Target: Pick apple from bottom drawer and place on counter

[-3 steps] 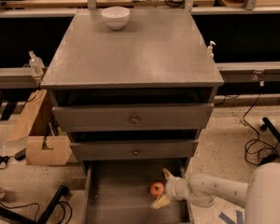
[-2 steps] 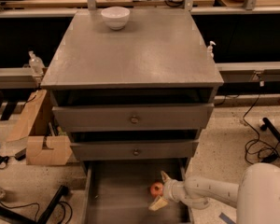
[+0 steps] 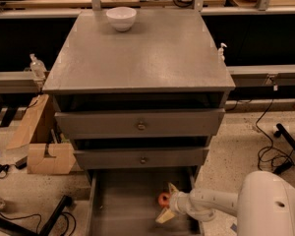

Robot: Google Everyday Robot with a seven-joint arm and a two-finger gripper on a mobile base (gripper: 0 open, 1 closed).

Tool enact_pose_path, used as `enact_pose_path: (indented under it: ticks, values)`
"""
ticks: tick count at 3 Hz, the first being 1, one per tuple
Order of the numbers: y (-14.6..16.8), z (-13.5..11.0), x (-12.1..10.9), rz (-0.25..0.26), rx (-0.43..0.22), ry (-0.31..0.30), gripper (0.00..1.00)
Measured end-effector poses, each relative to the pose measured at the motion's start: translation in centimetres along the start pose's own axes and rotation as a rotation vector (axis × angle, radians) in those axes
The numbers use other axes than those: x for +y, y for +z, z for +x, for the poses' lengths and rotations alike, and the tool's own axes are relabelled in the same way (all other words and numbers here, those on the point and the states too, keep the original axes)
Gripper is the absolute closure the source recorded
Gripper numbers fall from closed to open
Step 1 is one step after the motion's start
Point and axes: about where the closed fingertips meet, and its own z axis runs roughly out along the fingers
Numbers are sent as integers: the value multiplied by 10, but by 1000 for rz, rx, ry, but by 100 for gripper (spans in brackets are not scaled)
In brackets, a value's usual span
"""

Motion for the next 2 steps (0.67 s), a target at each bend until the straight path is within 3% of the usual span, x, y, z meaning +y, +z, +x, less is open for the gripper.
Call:
enact_pose_path:
  ticks: [1,2]
  values:
    - [12,7,0,1,11,3,0]
    - [23,13,0,-9,17,6,14]
